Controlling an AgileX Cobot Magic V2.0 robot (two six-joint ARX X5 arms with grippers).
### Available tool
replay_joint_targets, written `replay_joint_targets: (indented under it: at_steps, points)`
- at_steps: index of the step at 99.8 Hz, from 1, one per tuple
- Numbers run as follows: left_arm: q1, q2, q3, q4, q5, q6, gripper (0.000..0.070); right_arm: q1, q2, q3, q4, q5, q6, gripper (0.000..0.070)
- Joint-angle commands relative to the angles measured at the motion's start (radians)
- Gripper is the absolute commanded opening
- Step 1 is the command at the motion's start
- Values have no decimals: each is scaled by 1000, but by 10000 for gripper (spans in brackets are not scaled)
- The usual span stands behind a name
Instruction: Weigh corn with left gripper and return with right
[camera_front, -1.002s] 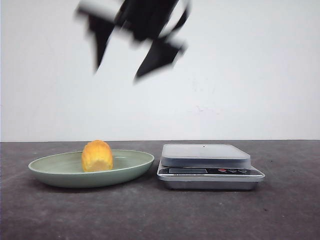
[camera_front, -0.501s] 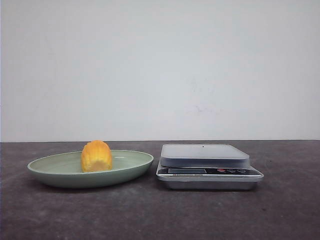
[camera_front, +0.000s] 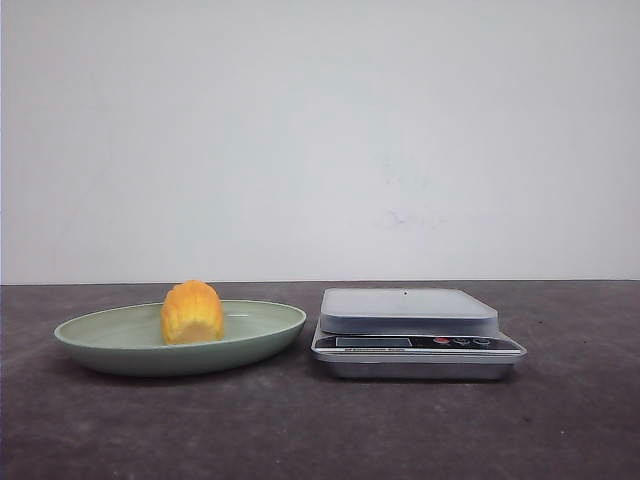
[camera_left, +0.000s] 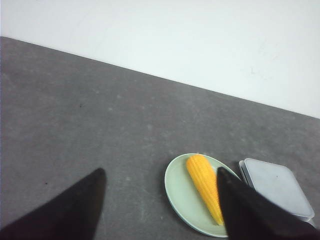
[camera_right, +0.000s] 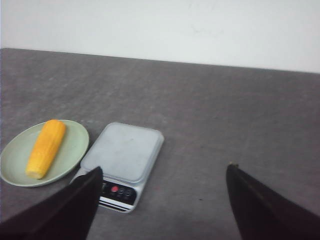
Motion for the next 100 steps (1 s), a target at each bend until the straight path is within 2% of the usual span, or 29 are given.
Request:
replay_joint_targets:
  at_steps: [1, 7, 11, 14, 15, 17, 35, 48, 100]
  points:
    - [-6, 0, -10, 25, -3, 16, 279, 8, -10, -35, 43, -3, 39, 380]
    - [-6, 0, -36, 46, -3, 16, 252, 8, -13, -75, 68, -4, 43, 316]
    - [-6, 0, -56, 64, -3, 16, 210, 8, -13, -93, 75, -4, 43, 216]
    - [-6, 0, -71, 77, -2, 16, 128, 8, -12, -104, 82, -3, 42, 103]
    - [-6, 0, -76, 83, -3, 17, 90, 8, -12, -109, 86, -3, 42, 37]
    - [-6, 0, -85, 93, -2, 17, 4, 8, -12, -113, 88, -4, 42, 0]
    - [-6, 2, -145, 203, 16, 53, 7, 8, -12, -131, 161, 3, 40, 10]
    - [-6, 3, -145, 237, 16, 54, 14, 8, -12, -131, 163, -4, 39, 10]
    - [-6, 3, -143, 241, 16, 54, 19, 8, -12, -131, 164, -4, 39, 10]
